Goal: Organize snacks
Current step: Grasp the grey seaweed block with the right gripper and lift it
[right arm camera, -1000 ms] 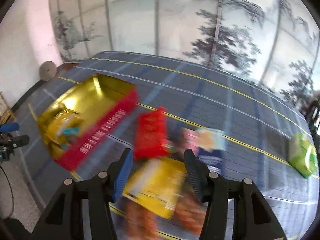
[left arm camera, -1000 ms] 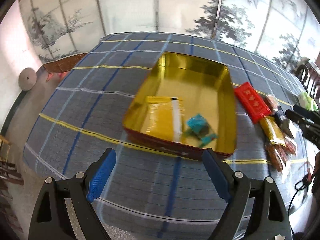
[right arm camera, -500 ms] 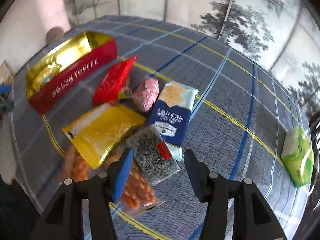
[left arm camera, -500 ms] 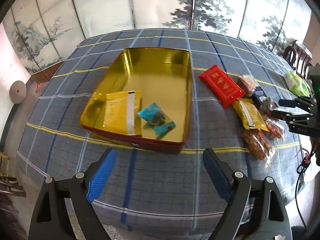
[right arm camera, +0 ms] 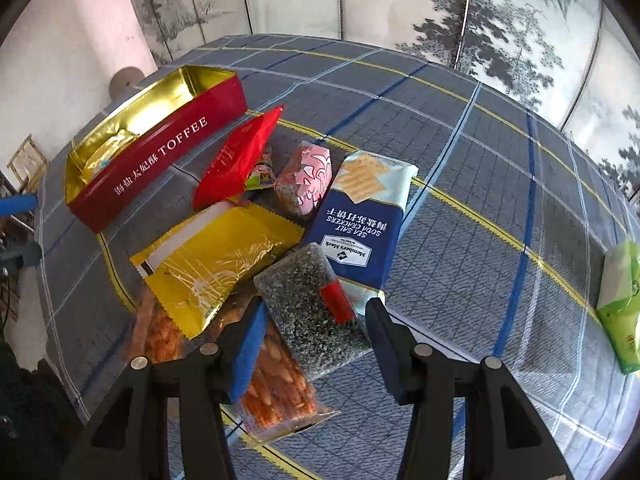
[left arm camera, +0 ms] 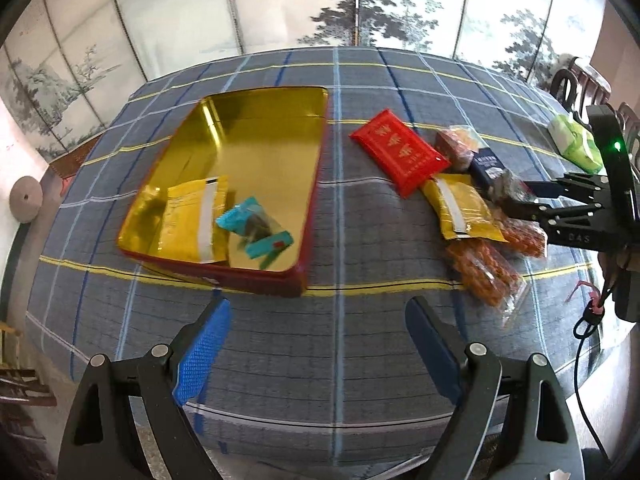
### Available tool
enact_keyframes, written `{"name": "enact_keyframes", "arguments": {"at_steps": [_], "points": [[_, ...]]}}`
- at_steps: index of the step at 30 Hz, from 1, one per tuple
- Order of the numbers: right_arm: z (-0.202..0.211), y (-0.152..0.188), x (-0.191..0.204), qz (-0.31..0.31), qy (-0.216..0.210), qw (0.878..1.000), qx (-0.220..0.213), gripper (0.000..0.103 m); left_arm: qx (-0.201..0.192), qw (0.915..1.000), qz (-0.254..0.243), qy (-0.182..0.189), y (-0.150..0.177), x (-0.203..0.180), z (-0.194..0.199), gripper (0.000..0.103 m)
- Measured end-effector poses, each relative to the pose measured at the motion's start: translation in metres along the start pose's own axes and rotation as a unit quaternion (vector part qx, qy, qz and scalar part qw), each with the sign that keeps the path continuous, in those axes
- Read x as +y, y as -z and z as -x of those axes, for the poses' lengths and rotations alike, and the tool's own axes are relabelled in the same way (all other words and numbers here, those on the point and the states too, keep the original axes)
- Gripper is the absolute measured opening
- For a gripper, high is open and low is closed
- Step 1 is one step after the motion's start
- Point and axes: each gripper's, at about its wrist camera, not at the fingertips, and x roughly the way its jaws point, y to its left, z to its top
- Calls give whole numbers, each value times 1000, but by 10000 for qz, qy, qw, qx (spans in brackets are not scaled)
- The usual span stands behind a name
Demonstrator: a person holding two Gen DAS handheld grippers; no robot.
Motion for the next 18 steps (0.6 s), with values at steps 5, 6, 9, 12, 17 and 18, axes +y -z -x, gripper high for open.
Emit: {"name": "enact_keyframes", "arguments": {"at_steps": [5, 6, 9, 12, 17, 18], "points": [[1, 5, -5, -443, -80, 9990, 38, 48, 17, 9999, -114, 55, -1, -15, -2, 86], [2, 7, -5, -529, -23, 9986, 32, 48, 26, 9999, -129, 56, -1, -18, -3, 86], [3, 13, -10, -788, 121, 9968, 52, 47, 46, 9998, -174, 96, -1, -26, -5, 86], [6, 19, -10, -853, 439, 9954, 34, 45, 65, 9997, -191, 139, -2, -32, -7, 86], [1, 26, -15, -892, 691, 9936, 77, 38, 121, 9993, -203, 278, -6, -45, -11, 86], [-1, 28, -15, -894, 681, 9936, 55, 38, 119, 9993, -204, 301, -6, -48, -12, 86]]}}
